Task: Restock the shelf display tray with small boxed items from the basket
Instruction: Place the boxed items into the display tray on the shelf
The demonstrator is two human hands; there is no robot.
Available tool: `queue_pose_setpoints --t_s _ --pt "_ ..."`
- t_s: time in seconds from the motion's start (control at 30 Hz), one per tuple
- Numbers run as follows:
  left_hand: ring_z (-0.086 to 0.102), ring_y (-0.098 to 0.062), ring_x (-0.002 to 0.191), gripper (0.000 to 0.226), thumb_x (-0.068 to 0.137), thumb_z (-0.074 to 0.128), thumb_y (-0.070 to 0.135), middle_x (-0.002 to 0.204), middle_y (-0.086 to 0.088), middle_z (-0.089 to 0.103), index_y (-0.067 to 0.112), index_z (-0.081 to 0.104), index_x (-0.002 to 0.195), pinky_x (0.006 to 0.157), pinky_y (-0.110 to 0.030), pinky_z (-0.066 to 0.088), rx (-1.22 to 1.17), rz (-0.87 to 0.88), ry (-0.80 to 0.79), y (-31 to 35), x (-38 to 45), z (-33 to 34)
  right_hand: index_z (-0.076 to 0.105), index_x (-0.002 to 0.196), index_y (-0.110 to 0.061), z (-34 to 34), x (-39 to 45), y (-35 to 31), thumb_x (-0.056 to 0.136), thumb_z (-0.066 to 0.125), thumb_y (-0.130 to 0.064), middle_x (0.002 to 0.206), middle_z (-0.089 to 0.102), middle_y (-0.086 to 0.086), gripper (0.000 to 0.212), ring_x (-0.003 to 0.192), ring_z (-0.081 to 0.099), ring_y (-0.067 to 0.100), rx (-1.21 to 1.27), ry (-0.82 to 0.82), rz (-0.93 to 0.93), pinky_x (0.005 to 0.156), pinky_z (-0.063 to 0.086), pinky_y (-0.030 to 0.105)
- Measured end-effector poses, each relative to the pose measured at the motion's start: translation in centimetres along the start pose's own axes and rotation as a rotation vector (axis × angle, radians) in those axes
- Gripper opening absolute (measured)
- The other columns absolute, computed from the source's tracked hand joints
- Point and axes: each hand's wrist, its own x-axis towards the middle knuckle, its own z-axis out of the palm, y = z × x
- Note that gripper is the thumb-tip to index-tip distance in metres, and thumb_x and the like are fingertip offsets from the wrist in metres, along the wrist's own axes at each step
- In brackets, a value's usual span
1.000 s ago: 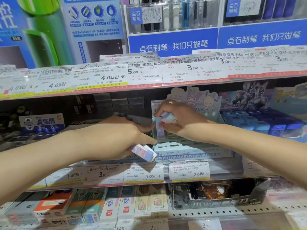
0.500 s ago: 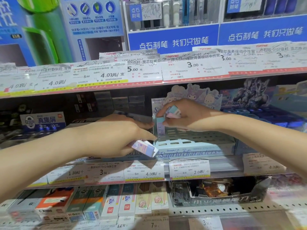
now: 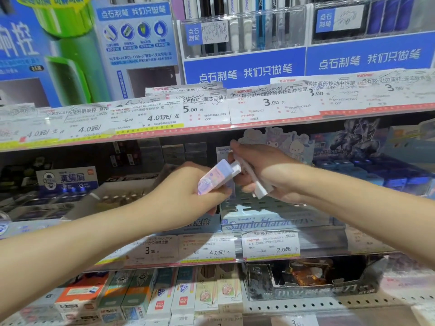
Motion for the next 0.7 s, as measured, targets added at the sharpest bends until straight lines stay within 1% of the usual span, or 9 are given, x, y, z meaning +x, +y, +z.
queue_pose_setpoints --t_s 0.1,0.17,0.23,0.27,0.4,0.47,0.53,0.6,0.7 --pt "0.035 -0.004 0.033 0.046 0.087 0.06 0.028 0.032 0.006 0.044 0.014 0.045 0.046 0.043 -0.018 0.029 -0.122 -0.09 0.016 0.4 0.1 0.6 0.051 0.084 -0.009 0.9 0.3 0.4 0.095 0.041 -0.038 0.062 0.052 0.006 0.033 0.048 0.048 0.013 -0.062 0.148 -0.085 0.041 0.039 0.015" --pt "0.031 -0.017 0.041 0.049 0.082 0.062 0.04 0.042 -0.005 0.037 0.008 0.041 0.051 0.049 -0.026 0.025 -0.192 -0.165 0.031 0.4 0.3 1.0 0.057 0.105 -0.006 1.3 0.8 0.5 0.092 0.042 -0.045 0.095 0.064 0.01 0.044 0.08 0.062 0.019 -0.158 0.265 -0.107 0.068 0.052 0.025" --pt "0.026 -0.018 0.042 0.051 0.072 0.067 0.051 0.049 -0.011 0.032 0.01 0.041 0.055 0.049 -0.029 0.023 -0.281 -0.223 0.047 0.4 0.5 1.3 0.054 0.119 -0.008 1.6 1.1 0.6 0.091 0.041 -0.05 0.12 0.062 0.009 0.052 0.107 0.06 0.025 -0.222 0.309 -0.119 0.095 0.047 0.041" --pt "0.026 -0.018 0.042 0.054 0.064 0.069 0.057 0.051 -0.011 0.032 0.011 0.041 0.057 0.048 -0.028 0.022 -0.315 -0.232 0.055 0.4 0.6 1.3 0.054 0.118 -0.009 1.8 1.1 0.5 0.091 0.04 -0.049 0.122 0.061 0.009 0.05 0.11 0.058 0.026 -0.231 0.315 -0.122 0.098 0.045 0.044" --pt "0.024 -0.017 0.041 0.056 0.051 0.077 0.058 0.053 -0.01 0.03 0.014 0.043 0.058 0.044 -0.026 0.021 -0.375 -0.216 0.072 0.7 0.7 1.3 0.053 0.104 -0.016 2.1 0.9 0.0 0.093 0.039 -0.046 0.12 0.062 0.012 0.035 0.107 0.059 0.028 -0.212 0.347 -0.164 0.087 0.049 0.039" --pt "0.024 -0.017 0.041 0.051 0.055 0.079 0.048 0.049 -0.007 0.028 0.016 0.04 0.055 0.043 -0.026 0.021 -0.396 -0.239 0.044 0.7 0.7 1.1 0.055 0.104 -0.013 2.0 0.9 0.1 0.092 0.042 -0.045 0.11 0.065 0.01 0.038 0.102 0.061 0.026 -0.212 0.337 -0.16 0.094 0.047 0.04" --pt "0.026 -0.018 0.041 0.047 0.066 0.08 0.035 0.045 -0.006 0.031 0.013 0.04 0.055 0.044 -0.026 0.023 -0.377 -0.285 0.007 0.6 0.7 1.0 0.058 0.104 -0.013 2.1 0.8 0.4 0.092 0.045 -0.043 0.1 0.066 0.005 0.034 0.096 0.063 0.021 -0.192 0.322 -0.168 0.089 0.049 0.036" --pt "0.028 -0.019 0.039 0.046 0.076 0.072 0.026 0.039 -0.002 0.034 0.013 0.039 0.048 0.046 -0.026 0.025 -0.34 -0.345 -0.001 0.6 0.8 1.0 0.06 0.086 -0.017 1.7 0.7 0.5 0.092 0.048 -0.039 0.078 0.066 0.0 0.026 0.076 0.064 0.014 -0.208 0.299 -0.182 0.069 0.051 0.026" --pt "0.029 -0.017 0.038 0.047 0.08 0.067 0.023 0.035 0.003 0.034 0.014 0.039 0.043 0.048 -0.027 0.026 -0.329 -0.411 -0.014 0.5 0.6 0.7 0.052 0.079 -0.011 0.8 0.1 -0.1 0.092 0.047 -0.038 0.042 0.045 -0.006 0.03 0.031 0.039 0.005 -0.251 0.21 -0.118 0.036 0.029 0.011"
